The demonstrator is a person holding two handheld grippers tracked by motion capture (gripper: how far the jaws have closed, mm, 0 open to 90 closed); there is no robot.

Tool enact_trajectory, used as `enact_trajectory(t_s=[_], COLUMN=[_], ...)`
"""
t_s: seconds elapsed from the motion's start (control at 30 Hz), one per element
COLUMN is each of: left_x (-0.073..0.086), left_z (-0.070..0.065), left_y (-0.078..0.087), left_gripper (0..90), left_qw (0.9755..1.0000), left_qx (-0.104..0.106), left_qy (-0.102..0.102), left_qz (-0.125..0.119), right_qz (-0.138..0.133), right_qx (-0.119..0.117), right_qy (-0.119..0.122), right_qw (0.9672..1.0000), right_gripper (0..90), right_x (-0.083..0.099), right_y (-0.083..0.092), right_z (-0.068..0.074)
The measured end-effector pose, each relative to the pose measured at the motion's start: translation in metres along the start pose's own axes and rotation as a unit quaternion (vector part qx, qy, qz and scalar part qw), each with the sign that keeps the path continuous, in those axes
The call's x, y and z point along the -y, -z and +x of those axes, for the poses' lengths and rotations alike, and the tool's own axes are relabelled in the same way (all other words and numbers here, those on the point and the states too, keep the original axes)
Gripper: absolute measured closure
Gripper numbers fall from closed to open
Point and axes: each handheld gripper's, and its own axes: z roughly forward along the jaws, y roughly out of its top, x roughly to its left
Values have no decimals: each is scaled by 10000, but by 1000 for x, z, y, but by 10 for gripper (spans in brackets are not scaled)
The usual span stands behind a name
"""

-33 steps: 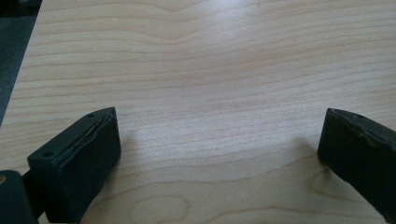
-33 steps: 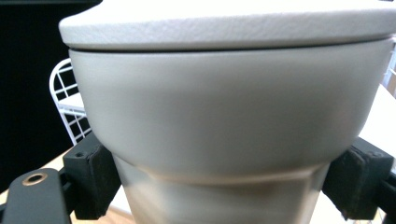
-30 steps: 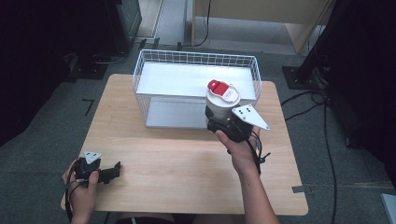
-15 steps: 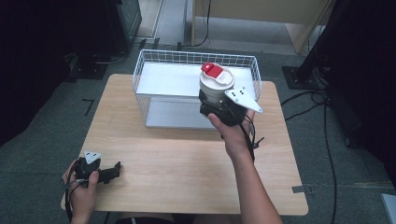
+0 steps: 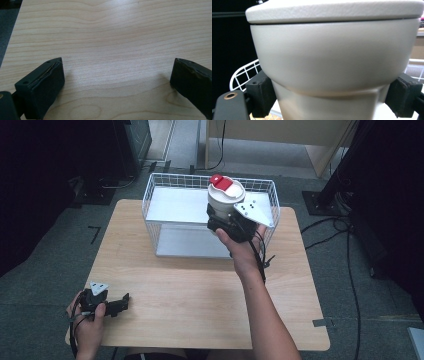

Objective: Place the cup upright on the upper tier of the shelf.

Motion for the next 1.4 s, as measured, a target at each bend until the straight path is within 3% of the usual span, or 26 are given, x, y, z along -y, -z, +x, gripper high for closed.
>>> enact_trajectory(t_s=[0.17, 0.57, 0.8, 0.9, 1.1, 1.4], left_x=[0, 0, 0, 0, 0, 0], left_z=[0, 0, 0, 0, 0, 0], left_y=[0, 0, 0, 0, 0, 0], left_gripper=[0, 0, 0, 0, 0, 0], left_qw=[10000, 10000, 10000, 10000, 10000, 10000], left_qx=[2, 2, 3, 4, 3, 0], left_qy=[-2, -8, 3, 4, 3, 3], left_qz=[6, 11, 2, 0, 0, -3], right_qz=[-64, -40, 16, 103, 126, 141], right_qx=[-38, 136, 251, 357, 382, 318], right_qy=[-10, 10, 172, 351, 138, 218], right_qw=[10000, 9999, 9995, 9987, 9991, 9992], right_gripper=[125, 125, 125, 124, 124, 124], right_x=[-5, -11, -8, -7, -10, -13], right_y=[-12, -46, -62, -75, -90, -101], right_z=[3, 4, 4, 4, -1, 3])
